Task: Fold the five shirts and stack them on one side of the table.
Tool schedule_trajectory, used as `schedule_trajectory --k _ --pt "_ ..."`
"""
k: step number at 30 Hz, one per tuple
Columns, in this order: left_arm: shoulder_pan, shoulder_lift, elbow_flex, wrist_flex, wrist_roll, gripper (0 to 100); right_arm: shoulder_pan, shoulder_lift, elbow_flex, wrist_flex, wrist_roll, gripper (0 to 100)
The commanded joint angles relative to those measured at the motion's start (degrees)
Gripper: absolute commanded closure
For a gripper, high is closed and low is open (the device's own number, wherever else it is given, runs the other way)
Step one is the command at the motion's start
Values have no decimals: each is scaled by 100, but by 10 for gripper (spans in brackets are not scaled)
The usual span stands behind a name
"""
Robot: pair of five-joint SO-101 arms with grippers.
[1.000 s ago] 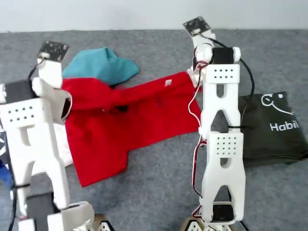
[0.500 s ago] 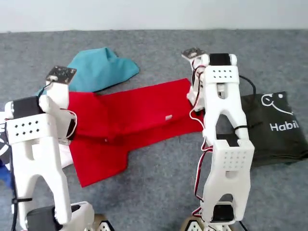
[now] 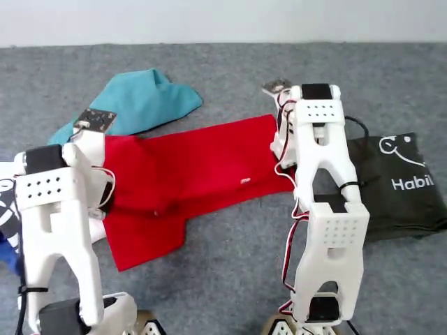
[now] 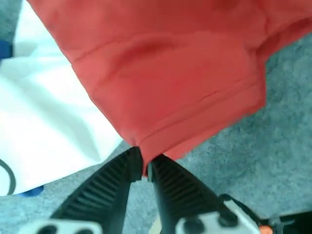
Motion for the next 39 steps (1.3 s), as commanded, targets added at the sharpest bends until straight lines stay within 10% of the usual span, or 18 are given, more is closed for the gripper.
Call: schedule_trajectory --k 1,20,39 --pt "-9 -202 198 132 -246 988 13 -418 237 -101 62 987" --pt "448 -211 1323 132 -1099 927 242 -470 246 418 62 854" --pt "835 -220 -48 123 -756 925 418 -2132 352 435 18 854"
